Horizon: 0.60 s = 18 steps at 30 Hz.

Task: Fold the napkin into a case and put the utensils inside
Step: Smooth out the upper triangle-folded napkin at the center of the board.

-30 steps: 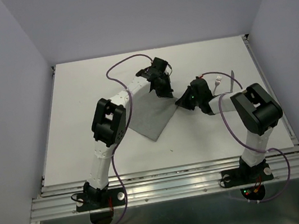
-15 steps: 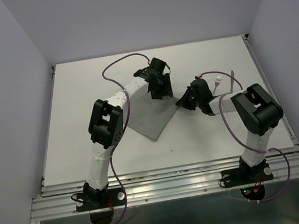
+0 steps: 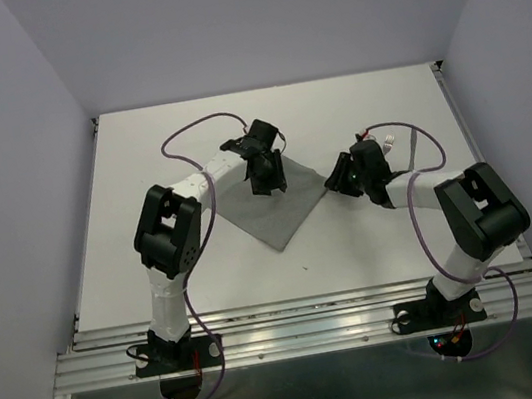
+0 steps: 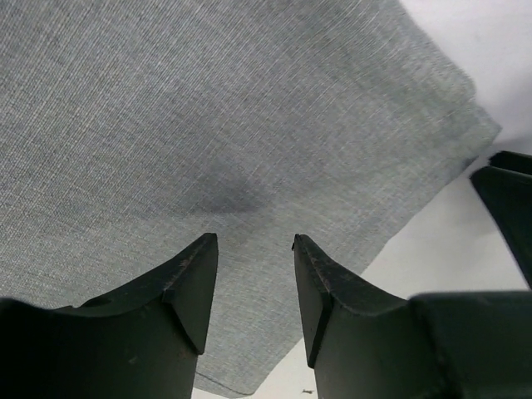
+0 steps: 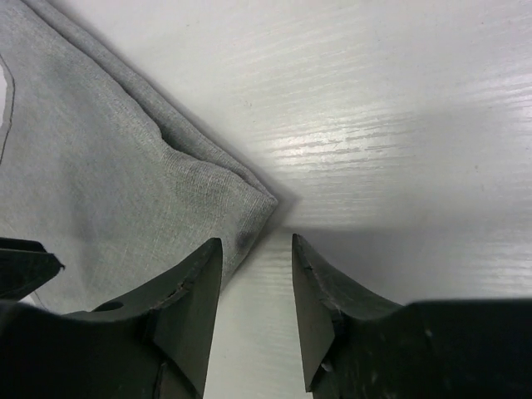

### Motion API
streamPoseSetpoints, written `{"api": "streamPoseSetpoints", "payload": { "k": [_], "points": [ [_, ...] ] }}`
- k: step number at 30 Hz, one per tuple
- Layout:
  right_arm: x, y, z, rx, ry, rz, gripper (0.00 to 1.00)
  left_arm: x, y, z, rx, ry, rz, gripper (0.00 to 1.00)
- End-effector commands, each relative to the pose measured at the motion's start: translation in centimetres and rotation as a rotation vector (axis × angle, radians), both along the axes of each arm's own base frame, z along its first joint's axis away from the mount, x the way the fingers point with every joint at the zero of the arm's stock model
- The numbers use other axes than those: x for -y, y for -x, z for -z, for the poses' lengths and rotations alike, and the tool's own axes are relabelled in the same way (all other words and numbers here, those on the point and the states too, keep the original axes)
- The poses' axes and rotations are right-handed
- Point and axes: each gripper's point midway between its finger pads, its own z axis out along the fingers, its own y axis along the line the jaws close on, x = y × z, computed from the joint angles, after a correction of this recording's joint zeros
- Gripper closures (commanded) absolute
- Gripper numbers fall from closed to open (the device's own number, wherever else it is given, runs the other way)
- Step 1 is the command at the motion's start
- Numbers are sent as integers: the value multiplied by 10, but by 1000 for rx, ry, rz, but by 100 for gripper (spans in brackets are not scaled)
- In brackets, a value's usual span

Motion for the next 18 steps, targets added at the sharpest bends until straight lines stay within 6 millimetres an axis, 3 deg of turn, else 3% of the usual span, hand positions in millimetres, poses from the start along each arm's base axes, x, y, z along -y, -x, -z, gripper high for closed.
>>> {"api": "streamPoseSetpoints", "payload": {
  "k": [1, 4, 5, 9, 13, 18],
  "points": [
    [5, -9, -40, 87, 39, -16, 55, -8, 1, -21, 57, 8, 5, 49],
    [-10, -19, -61, 120, 16, -39, 58, -16, 7, -12, 37, -6, -2, 53],
    [-16, -20, -65, 126, 12, -50, 68, -17, 8, -13, 40, -5, -3, 55],
    [-43, -33, -69, 125, -17, -112, 91, -22, 14, -9, 26, -13, -1, 68],
    [-54, -50, -55, 96, -27, -118, 94, -25, 21, -5, 15, -11, 0, 71],
    [-50, -62, -15, 17, 41, -91, 94, -28, 33, 8, -17, -8, 10, 71]
  ]
}}
